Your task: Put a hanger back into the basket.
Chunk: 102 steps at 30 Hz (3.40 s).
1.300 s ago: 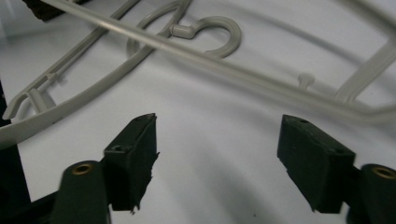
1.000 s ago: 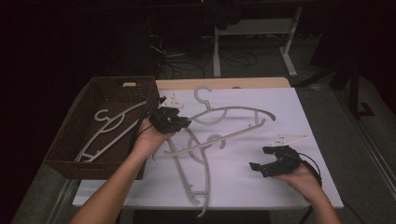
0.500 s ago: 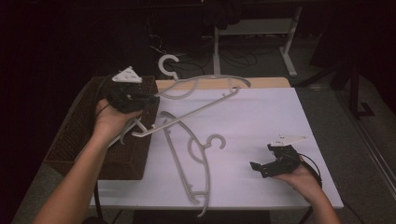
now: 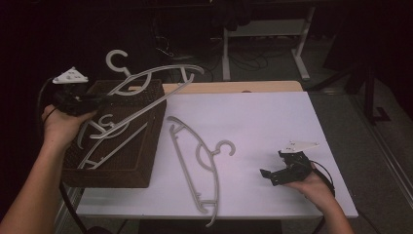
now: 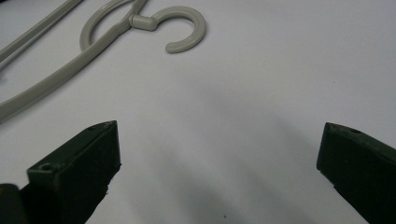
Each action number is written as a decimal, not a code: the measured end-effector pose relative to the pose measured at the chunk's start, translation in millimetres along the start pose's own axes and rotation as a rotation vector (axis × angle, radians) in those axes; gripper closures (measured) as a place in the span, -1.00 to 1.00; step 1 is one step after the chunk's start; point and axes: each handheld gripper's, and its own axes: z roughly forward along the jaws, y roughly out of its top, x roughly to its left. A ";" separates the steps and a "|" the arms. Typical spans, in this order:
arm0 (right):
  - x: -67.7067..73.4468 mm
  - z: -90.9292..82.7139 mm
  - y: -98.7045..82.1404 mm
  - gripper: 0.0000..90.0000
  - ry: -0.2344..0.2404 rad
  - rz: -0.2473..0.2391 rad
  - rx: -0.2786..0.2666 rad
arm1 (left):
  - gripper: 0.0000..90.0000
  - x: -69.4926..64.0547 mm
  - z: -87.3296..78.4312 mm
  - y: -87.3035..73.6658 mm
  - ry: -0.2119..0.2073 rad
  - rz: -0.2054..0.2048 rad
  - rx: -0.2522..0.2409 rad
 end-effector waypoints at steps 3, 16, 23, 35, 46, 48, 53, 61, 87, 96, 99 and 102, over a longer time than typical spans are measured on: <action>-0.4 0.1 -0.3 -1.00 -0.001 -0.001 0.001 | 0.85 12.8 -5.3 -12.0 0.028 0.001 0.014; -1.4 -0.3 -0.4 -1.00 -0.005 0.006 -0.003 | 0.85 58.9 -23.9 -59.3 0.132 -0.089 0.047; -1.8 -0.1 -0.4 -1.00 -0.008 0.005 -0.002 | 0.85 65.4 -14.5 -76.8 0.140 -0.114 0.087; -2.2 0.7 -0.5 -1.00 -0.008 0.007 0.001 | 0.85 69.8 -10.3 -87.7 0.142 -0.133 0.130; -2.3 0.8 -0.4 -1.00 -0.008 0.008 0.001 | 0.84 62.3 27.8 -106.4 0.104 -0.163 0.264; -2.3 0.7 -0.4 -1.00 -0.008 0.007 0.000 | 0.83 60.6 30.4 -108.4 0.108 -0.154 0.276; -1.9 0.5 -0.3 -1.00 -0.008 0.006 0.000 | 0.44 63.0 26.9 -111.2 0.102 -0.184 0.233; -2.0 0.6 -0.1 -1.00 -0.008 0.007 -0.003 | 0.11 56.6 21.7 -98.4 0.047 -0.189 0.149; -2.3 -0.2 0.0 -1.00 -0.005 0.004 -0.005 | -0.41 -64.7 54.4 -15.5 -0.367 -0.050 -0.056; -2.3 -0.5 -0.3 -1.00 -0.003 0.005 -0.007 | 0.05 -128.9 83.2 -3.0 -0.484 -0.028 -0.071; -2.2 0.0 -0.6 -1.00 -0.001 0.003 -0.002 | 0.31 -150.2 95.0 -4.6 -0.538 -0.025 -0.059; -1.8 -0.3 -0.6 -1.00 0.000 0.004 -0.002 | 0.45 -165.9 104.7 -9.4 -0.557 -0.024 -0.034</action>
